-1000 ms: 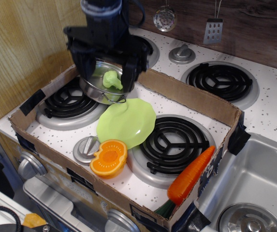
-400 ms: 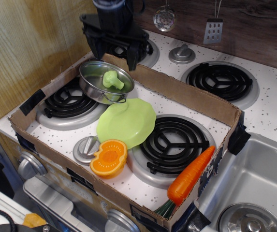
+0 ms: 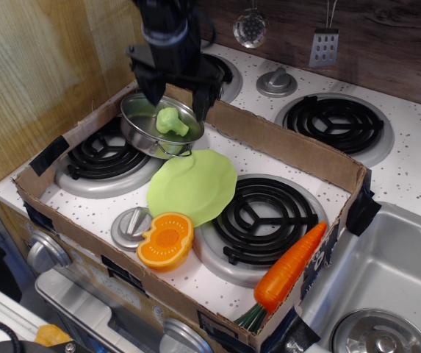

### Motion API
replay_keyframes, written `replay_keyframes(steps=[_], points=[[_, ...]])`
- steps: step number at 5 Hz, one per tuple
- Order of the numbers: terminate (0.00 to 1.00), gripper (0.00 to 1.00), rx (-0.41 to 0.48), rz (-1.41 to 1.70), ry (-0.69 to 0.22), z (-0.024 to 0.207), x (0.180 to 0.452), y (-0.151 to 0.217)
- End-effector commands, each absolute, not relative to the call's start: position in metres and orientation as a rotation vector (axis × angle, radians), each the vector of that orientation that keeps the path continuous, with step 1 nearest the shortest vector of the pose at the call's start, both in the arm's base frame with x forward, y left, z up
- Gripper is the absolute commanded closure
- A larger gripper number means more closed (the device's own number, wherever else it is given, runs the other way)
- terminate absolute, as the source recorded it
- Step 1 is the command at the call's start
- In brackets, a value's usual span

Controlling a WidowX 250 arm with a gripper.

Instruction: Take broccoli out of pan

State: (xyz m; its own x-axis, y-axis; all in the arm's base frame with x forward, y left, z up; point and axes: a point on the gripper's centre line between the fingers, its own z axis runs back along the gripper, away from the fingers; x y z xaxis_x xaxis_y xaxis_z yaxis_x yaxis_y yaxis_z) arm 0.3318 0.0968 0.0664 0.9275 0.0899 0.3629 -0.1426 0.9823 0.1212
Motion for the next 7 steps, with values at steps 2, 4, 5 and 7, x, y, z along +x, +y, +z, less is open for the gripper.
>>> replay_keyframes(steps=[2,4,5,7], points=[[0.00,0.00,0.252,0.149,-0.404,0.059,0.352,0.109],[0.00,0.00,0.261,0.153,-0.410,0.050,0.356,0.117],[0.00,0.00,0.263,0.153,-0.409,0.049,0.354,0.122],[0.00,0.00,0.254,0.151,-0.413,0.041,0.349,0.138]])
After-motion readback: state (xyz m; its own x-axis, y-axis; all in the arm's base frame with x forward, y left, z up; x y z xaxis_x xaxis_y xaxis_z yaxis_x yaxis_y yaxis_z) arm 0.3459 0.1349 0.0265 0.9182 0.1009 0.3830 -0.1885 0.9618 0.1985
